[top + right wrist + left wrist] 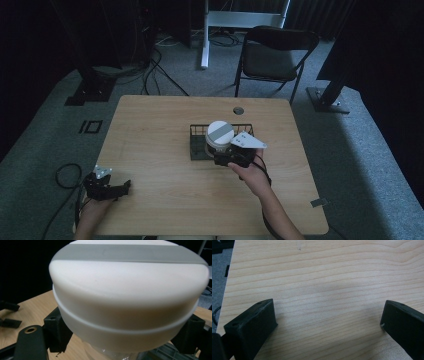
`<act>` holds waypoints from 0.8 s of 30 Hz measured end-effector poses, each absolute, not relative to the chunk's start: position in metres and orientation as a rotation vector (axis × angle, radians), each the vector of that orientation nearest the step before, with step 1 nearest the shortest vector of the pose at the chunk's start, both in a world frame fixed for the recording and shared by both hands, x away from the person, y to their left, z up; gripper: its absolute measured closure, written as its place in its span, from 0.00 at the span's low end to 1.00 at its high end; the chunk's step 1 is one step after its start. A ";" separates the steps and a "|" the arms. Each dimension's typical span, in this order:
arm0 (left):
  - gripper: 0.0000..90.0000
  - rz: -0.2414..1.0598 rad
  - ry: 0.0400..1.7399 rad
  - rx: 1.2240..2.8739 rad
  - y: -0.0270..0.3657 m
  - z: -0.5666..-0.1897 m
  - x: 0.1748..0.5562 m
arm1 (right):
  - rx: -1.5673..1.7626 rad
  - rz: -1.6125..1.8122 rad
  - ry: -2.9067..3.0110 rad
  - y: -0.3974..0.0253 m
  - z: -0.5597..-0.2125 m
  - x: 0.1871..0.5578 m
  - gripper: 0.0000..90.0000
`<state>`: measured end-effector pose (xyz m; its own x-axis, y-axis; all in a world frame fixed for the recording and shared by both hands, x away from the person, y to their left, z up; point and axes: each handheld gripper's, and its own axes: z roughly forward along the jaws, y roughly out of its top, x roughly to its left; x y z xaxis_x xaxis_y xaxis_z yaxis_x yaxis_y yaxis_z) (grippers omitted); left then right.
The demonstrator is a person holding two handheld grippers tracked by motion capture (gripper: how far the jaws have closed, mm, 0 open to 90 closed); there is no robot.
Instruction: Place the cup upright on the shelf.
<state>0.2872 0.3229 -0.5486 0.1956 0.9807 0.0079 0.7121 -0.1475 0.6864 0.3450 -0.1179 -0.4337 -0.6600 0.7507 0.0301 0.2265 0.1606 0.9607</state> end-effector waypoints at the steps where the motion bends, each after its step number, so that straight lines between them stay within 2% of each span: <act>1: 0.00 0.635 1.575 1.926 0.323 -0.549 0.287 | 0.928 1.510 1.974 -0.118 -0.433 0.346 0.20; 24: 0.00 0.635 1.575 1.926 0.323 -0.549 0.287 | 1.092 1.357 1.860 -0.142 -0.425 0.385 0.20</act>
